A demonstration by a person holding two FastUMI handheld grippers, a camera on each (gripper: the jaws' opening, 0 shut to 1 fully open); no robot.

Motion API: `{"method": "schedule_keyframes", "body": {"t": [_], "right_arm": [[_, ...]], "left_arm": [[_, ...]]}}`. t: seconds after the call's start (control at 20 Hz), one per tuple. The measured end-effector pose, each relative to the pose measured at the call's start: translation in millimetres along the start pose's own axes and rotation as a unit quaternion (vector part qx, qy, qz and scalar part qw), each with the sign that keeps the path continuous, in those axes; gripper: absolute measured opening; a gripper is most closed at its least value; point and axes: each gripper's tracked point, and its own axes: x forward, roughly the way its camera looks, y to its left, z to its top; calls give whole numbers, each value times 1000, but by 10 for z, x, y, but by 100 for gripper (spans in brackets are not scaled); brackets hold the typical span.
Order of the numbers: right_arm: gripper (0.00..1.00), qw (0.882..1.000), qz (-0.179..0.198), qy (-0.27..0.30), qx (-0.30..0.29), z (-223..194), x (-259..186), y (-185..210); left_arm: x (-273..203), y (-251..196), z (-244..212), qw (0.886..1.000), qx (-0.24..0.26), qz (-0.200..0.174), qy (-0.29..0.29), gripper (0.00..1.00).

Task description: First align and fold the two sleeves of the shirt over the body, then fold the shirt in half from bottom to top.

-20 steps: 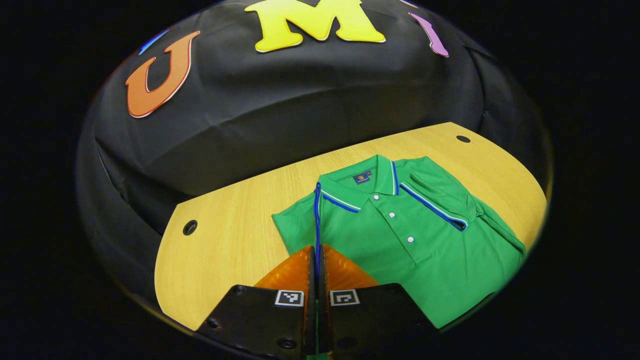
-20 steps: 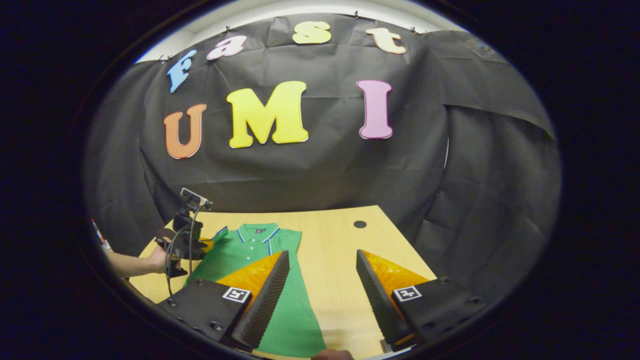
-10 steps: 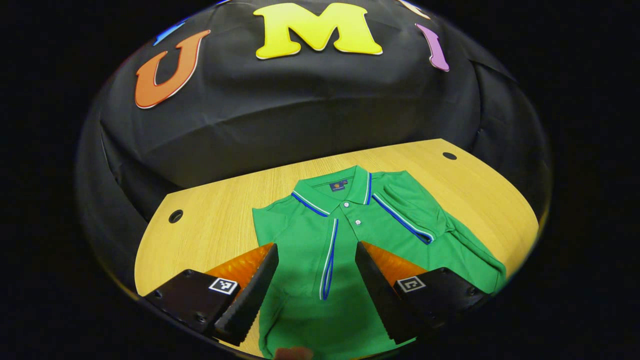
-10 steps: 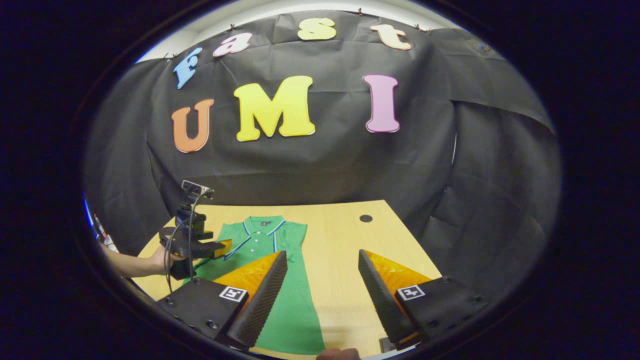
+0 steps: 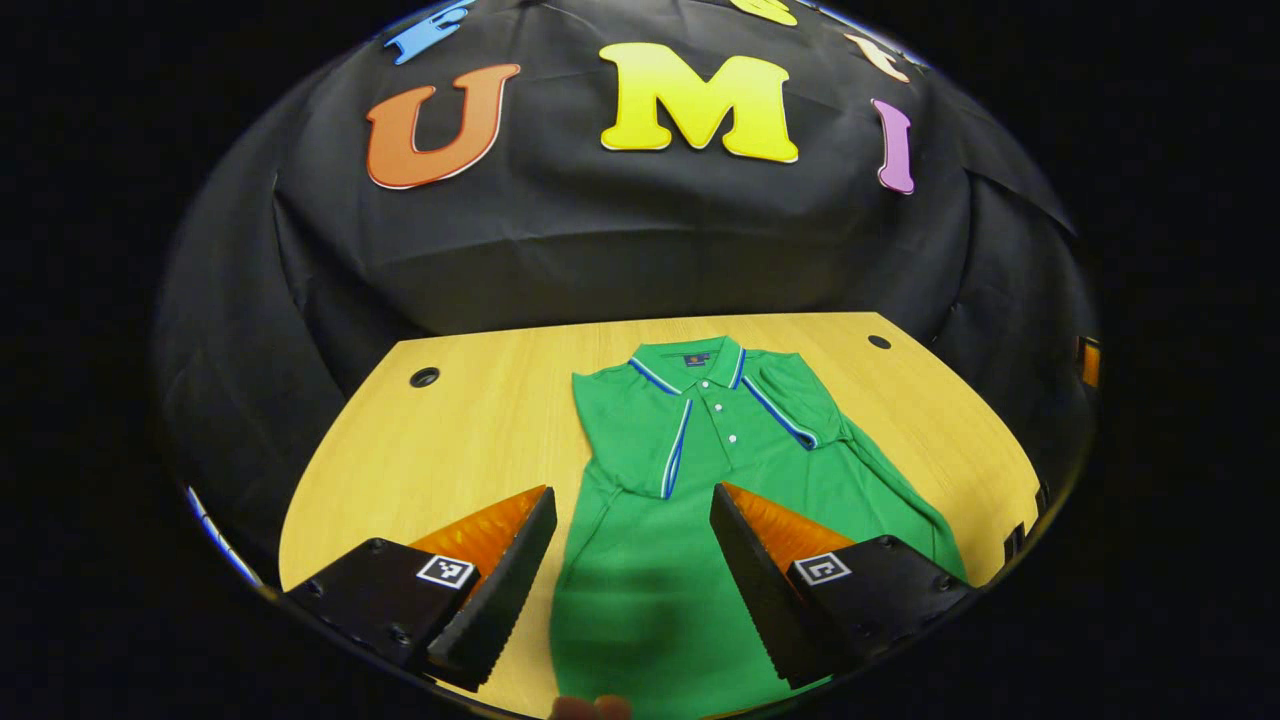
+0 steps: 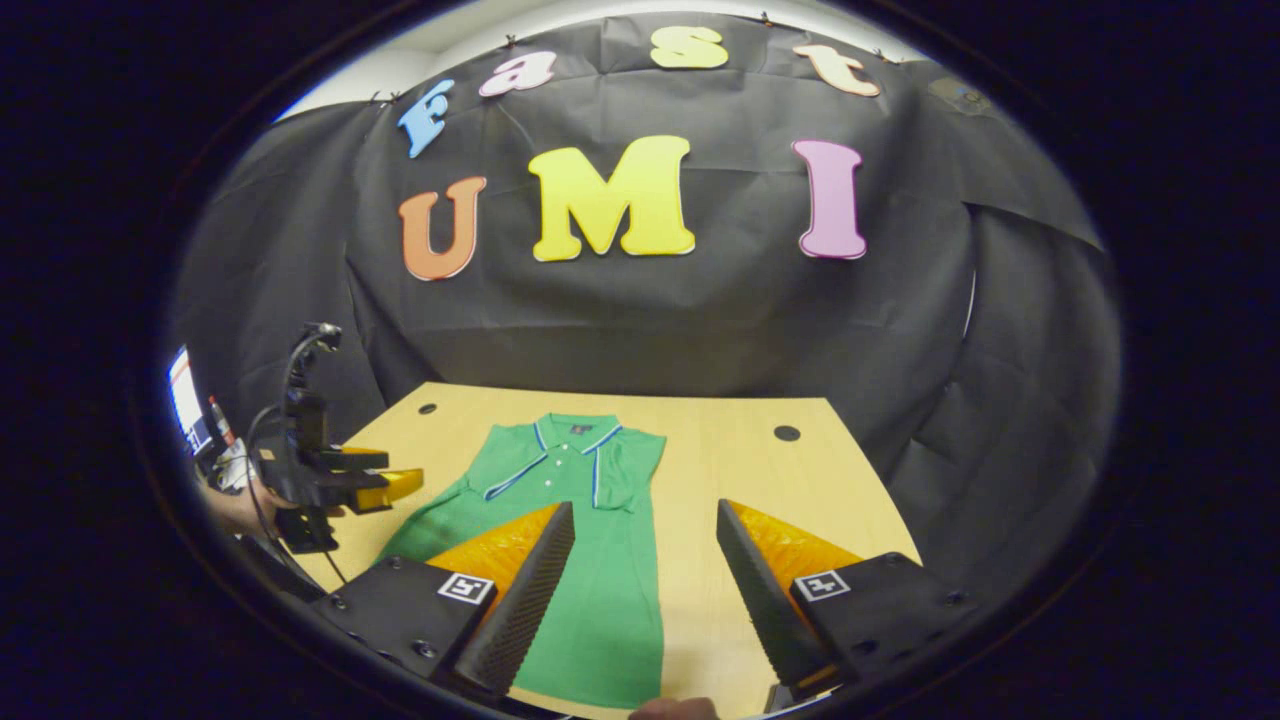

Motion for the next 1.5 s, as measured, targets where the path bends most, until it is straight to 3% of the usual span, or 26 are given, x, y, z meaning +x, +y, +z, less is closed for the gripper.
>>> {"method": "schedule_keyframes", "body": {"t": [0.4,0.7,0.95,1.2,1.5], "right_arm": [[91,990,68,112,-47,-968,-136,95],[93,967,90,228,-76,-1979,-308,48],[93,955,83,275,-81,-2444,-361,-40],[93,954,61,285,-70,-2557,-287,-78],[91,951,65,295,-68,-2718,-162,34]], "left_arm": [[-862,209,-1053,996,36,-33,78,100],[-1169,148,-1976,982,11,-64,180,100],[-1249,98,-2208,976,12,-70,208,100],[-1213,128,-2244,973,7,-62,221,100],[-1153,73,-2315,970,19,-72,232,100]]}}
